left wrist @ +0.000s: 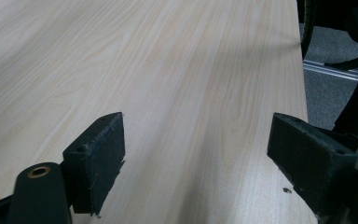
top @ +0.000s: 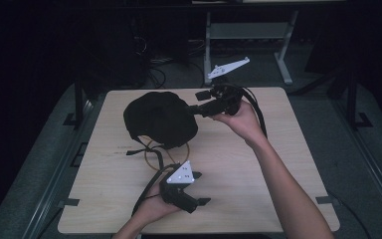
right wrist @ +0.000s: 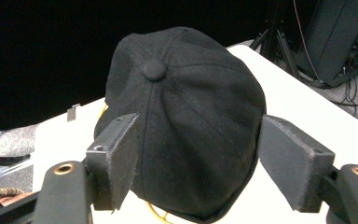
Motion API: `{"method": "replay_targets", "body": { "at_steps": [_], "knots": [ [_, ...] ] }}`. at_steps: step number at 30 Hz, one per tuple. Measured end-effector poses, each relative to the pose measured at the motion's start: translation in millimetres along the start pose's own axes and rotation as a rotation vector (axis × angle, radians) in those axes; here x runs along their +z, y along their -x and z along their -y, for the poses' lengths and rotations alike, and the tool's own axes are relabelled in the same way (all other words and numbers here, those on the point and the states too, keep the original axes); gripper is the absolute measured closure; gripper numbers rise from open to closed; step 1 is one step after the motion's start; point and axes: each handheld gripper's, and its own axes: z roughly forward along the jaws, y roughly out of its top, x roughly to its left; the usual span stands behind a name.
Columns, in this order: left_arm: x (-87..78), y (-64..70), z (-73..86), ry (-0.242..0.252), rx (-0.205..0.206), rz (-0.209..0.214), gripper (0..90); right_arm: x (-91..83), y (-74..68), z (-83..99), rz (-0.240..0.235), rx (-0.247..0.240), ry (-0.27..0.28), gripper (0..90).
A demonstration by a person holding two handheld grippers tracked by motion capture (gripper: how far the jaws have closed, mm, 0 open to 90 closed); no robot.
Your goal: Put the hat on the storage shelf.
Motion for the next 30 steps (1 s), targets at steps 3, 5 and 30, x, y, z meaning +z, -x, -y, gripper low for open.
{"method": "replay_targets", "body": {
  "at_steps": [3, 5, 30],
  "knots": [
    [0.1, -0.2, 0.0, 0.000, 0.002, -0.002, 18.1, -4.6, 2.9, 5.3, 0.006, 0.015, 0.000, 26.7],
    [0.1, -0.2, -0.1, 0.000, 0.003, -0.004, 17.6, -6.9, 4.2, 7.8, 0.012, 0.019, -0.001, 25.8],
    [2.2, 0.2, 4.2, -0.018, 0.003, -0.011, 18.0, -44.8, 21.7, 48.4, 0.069, 0.083, 0.004, 23.6]
  ]
}}
